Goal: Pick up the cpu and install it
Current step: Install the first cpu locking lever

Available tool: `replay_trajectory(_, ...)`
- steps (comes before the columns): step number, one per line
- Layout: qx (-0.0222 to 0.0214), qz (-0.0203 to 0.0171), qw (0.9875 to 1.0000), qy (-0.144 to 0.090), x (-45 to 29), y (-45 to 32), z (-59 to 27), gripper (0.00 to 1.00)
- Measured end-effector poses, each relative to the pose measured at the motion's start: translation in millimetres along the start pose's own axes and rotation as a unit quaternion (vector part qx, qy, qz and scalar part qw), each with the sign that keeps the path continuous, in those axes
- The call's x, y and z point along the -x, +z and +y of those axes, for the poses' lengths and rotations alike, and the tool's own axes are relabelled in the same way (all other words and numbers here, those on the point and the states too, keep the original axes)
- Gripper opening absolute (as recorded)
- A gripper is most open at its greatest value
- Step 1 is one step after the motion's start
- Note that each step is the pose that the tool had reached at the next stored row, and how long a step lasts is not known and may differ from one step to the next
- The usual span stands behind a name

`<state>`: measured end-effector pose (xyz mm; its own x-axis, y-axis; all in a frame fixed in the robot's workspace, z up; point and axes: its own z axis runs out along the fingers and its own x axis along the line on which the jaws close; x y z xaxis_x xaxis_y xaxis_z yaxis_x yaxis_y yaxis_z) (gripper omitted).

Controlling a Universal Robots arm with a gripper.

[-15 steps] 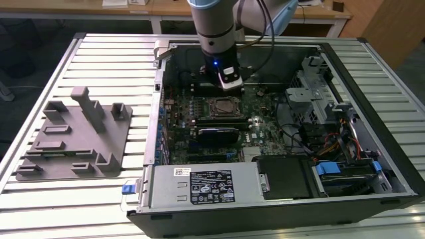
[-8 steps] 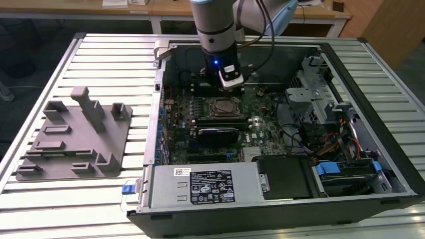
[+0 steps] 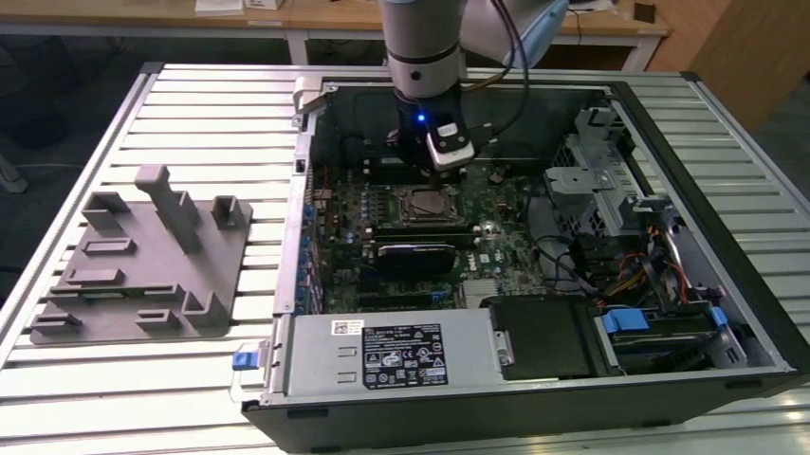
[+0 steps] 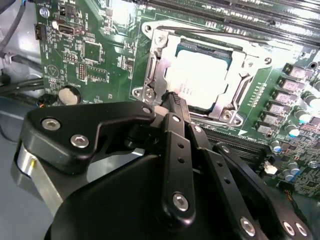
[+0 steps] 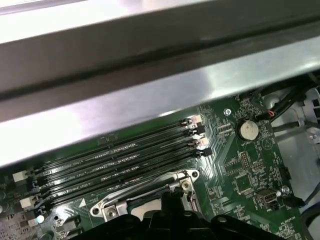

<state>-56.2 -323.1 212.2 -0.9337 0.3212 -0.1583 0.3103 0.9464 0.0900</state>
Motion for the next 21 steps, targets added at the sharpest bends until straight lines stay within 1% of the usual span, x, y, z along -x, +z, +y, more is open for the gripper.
replay_trajectory(1, -0.0006, 0.0015, 1.0, 0.0, 0.7, 0.1, 0.2, 0.11)
replay_trajectory(5, -0.0009, 0.0021, 1.0, 0.0, 1.0, 0.2, 0.3, 0.11)
replay_trajectory(6, -0.0011, 0.0028, 1.0, 0.0, 1.0, 0.2, 0.3, 0.11)
replay_trajectory(7, -0.0026, 0.0072, 1.0, 0.0, 1.2, 0.4, 0.4, 0.11)
replay_trajectory(8, -0.0051, 0.0147, 0.9999, 0.0, 1.2, 0.5, 0.4, 0.11)
replay_trajectory(9, -0.008, 0.0231, 0.9997, 0.0, 1.1, 0.5, 0.3, 0.11)
replay_trajectory(10, -0.0105, 0.0305, 0.9995, 0.0, 1.1, 0.7, 0.4, 0.11)
replay_trajectory(11, -0.0125, 0.0371, 0.9992, 0.0, 1.1, 0.8, 0.4, 0.11)
replay_trajectory(12, -0.0132, 0.0387, 0.9992, 0.0, 1.1, 0.7, 0.3, 0.11)
replay_trajectory(16, -0.0135, 0.0398, 0.9991, 0.0, 1.1, 0.8, 0.3, 0.11)
replay_trajectory(21, -0.0143, 0.0396, 0.9991, -0.001, 1.9, 0.7, -2.0, 0.11)
